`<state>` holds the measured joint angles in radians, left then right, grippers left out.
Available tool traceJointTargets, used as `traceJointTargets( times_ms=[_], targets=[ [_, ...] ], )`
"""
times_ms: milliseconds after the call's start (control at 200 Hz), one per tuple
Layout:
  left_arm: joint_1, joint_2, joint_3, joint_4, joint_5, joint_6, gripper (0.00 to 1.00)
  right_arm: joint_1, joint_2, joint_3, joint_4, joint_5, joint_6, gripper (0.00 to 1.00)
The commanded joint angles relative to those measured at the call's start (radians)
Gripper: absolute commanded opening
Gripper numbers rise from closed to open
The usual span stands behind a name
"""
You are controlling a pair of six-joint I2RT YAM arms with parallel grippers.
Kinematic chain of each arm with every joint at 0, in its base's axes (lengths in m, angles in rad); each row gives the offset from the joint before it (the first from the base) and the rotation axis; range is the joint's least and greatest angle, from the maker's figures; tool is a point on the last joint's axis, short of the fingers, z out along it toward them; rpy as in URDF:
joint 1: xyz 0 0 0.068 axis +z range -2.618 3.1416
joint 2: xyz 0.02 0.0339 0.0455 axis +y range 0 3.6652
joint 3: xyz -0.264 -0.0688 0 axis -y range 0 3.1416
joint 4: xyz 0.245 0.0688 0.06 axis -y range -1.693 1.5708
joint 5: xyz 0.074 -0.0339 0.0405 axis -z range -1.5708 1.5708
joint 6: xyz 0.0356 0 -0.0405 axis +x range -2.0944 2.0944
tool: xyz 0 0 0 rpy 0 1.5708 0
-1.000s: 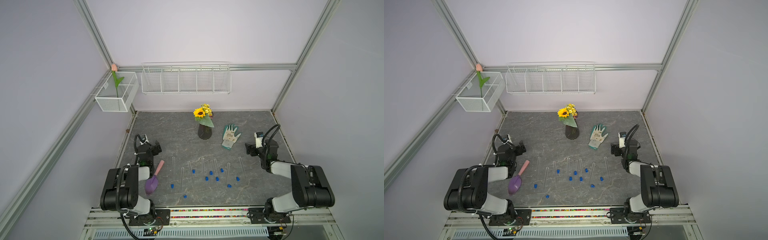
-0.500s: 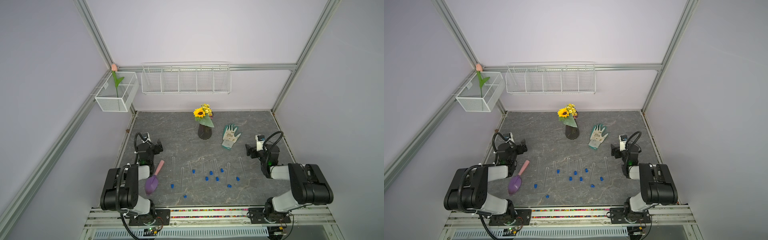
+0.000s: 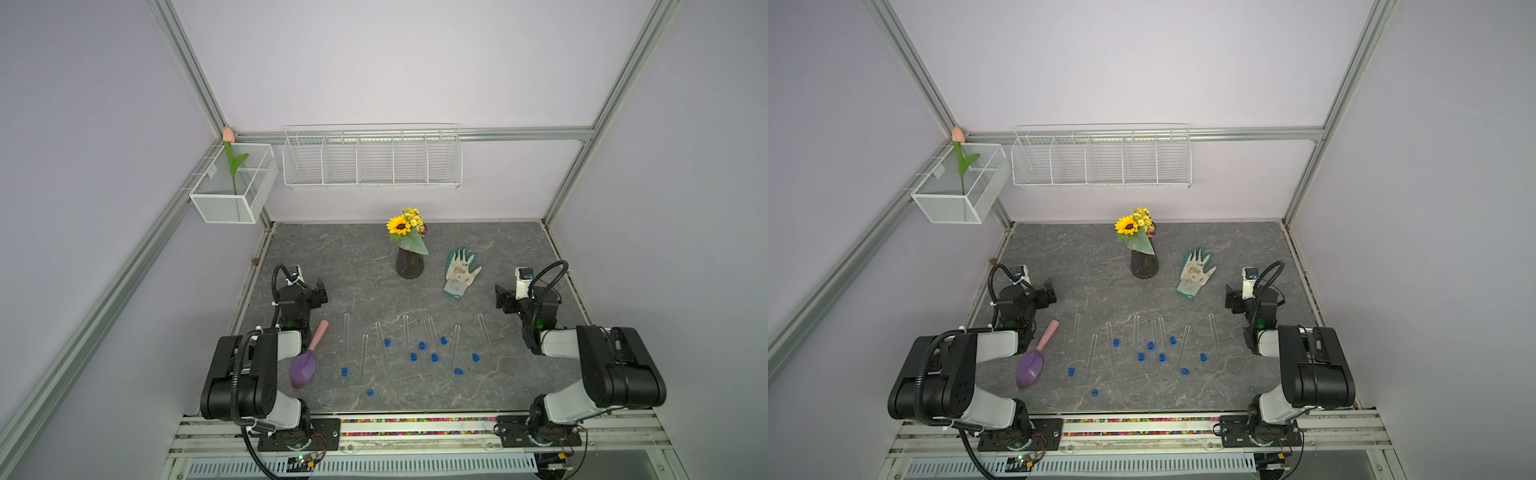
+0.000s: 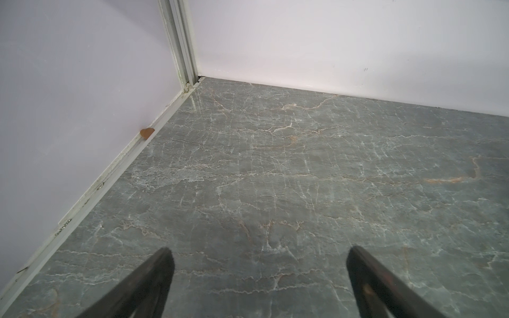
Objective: Remove stoppers from test tubes
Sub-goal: Reset both arms
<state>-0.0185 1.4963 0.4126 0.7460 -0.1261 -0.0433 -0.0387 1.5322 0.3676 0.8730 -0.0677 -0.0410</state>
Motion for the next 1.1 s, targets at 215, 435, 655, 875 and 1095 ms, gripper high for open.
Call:
traceJointTargets(
  times_ms=[215, 435, 655, 875, 1095],
  targets=[
    [-0.003, 0.012, 0.023, 0.001, -0.013, 0.017, 0.99, 0.001, 0.004, 0.004, 0.029, 0.017, 0.005, 0.89],
    [-0.003, 0.012, 0.023, 0.003, -0.013, 0.016, 0.99, -0.013, 0.003, -0.013, 0.061, -0.105, -0.018, 0.88],
    [-0.003, 0.012, 0.024, 0.003, -0.012, 0.016, 0.99, -0.025, 0.009, -0.013, 0.071, -0.007, 0.027, 0.88],
    [-0.003, 0.011, 0.023, 0.003, -0.013, 0.017, 0.99, -0.02, -0.002, -0.012, 0.053, -0.149, -0.032, 0.88],
    [-0.003, 0.013, 0.023, 0.006, -0.013, 0.019, 0.99, -0.02, 0.008, -0.012, 0.07, -0.1, -0.013, 0.88]
  ],
)
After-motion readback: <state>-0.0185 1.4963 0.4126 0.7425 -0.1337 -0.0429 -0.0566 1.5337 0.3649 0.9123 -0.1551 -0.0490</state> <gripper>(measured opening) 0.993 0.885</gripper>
